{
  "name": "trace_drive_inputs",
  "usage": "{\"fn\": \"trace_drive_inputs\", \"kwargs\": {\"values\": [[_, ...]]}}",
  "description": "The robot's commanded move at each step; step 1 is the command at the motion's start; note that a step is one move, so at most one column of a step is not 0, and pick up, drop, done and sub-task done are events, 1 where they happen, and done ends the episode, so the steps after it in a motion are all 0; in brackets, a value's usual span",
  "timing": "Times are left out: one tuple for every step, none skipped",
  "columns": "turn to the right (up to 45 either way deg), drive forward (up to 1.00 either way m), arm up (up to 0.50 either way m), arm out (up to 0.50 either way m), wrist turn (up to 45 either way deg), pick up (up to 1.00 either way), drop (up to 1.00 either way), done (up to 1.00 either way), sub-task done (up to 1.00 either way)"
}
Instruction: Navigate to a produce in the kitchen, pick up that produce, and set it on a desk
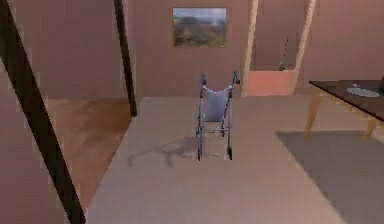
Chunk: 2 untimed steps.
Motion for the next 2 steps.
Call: {"fn": "trace_drive_inputs", "kwargs": {"values": [[-15.0, 0.00, 0.00, 0.00, 0.0, 0.00, 0.00, 0.00, 0.00], [0.0, 1.00, 0.00, 0.00, 0.0, 0.00, 0.00, 0.00, 0.00]]}}
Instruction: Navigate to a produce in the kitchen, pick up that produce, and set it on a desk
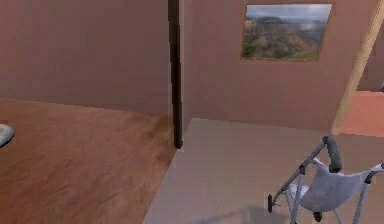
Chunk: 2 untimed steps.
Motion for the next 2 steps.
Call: {"fn": "trace_drive_inputs", "kwargs": {"values": [[-9.0, 0.00, 0.00, 0.00, 0.0, 0.00, 0.00, 0.00, 0.00], [0.0, 0.25, 0.00, 0.00, 0.0, 0.00, 0.00, 0.00, 0.00]]}}
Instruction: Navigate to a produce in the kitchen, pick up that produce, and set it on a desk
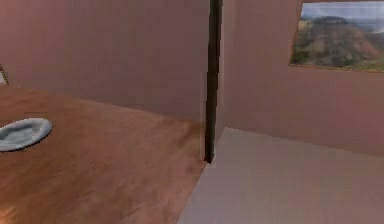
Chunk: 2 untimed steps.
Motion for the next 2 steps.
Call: {"fn": "trace_drive_inputs", "kwargs": {"values": [[-45.0, 0.00, 0.00, 0.00, 0.0, 0.00, 0.00, 0.00, 0.00], [-12.0, 0.00, 0.00, 0.00, 0.0, 0.00, 0.00, 0.00, 0.00]]}}
